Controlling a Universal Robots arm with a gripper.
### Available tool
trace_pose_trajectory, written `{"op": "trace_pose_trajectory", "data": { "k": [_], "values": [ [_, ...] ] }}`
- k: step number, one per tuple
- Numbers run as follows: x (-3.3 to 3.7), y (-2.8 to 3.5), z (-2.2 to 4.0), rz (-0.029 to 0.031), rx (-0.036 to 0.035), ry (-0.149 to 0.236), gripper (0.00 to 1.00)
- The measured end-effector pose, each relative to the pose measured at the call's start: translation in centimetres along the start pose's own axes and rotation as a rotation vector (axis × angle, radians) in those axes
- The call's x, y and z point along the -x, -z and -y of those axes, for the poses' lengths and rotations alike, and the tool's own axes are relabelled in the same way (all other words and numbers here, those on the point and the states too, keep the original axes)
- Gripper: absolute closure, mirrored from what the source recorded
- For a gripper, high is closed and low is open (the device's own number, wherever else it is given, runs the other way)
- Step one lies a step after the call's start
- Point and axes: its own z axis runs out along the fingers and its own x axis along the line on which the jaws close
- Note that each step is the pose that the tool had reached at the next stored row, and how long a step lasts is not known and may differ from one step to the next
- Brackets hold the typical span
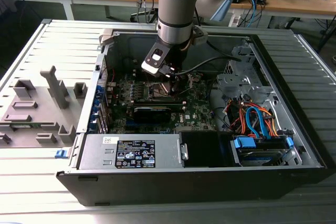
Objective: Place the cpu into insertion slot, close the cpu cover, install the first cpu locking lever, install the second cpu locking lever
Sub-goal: 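Place the cpu into insertion slot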
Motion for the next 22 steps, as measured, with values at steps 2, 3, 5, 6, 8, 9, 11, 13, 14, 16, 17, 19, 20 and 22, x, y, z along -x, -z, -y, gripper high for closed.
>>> {"op": "trace_pose_trajectory", "data": {
  "k": [2, 3, 5, 6, 8, 9, 11, 13, 14, 16, 17, 19, 20, 22],
  "values": [
    [0.0, 0.0, 0.0, 0.0001, 0.0, -0.001, 0.45],
    [0.0, 0.0, 0.0, 0.0, 0.0001, -0.002, 0.45],
    [0.0, -0.01, 0.0, 0.0, 0.0001, -0.002, 0.45],
    [0.0, -0.01, 0.0, 0.0001, 0.0001, -0.003, 0.45],
    [0.0, -0.01, 0.0, 0.0001, 0.0001, -0.004, 0.45],
    [0.0, -0.01, 0.0, 0.0001, 0.0001, -0.005, 0.45],
    [0.0, -0.01, 0.0, 0.0001, 0.0001, -0.006, 0.45],
    [0.0, -0.01, 0.0, 0.0001, 0.0002, -0.008, 0.45],
    [0.0, -0.01, 0.0, 0.0001, 0.0001, -0.008, 0.45],
    [0.0, -0.01, 0.0, 0.0002, 0.0001, -0.009, 0.45],
    [0.0, -0.01, 0.0, 0.0002, 0.0002, -0.01, 0.45],
    [0.0, -0.01, 0.0, 0.0002, 0.0002, -0.011, 0.45],
    [0.0, -0.01, 0.0, 0.0003, 0.0002, -0.011, 0.45],
    [0.0, -0.01, 0.0, 0.0002, 0.0002, -0.012, 0.45]
  ]
}}
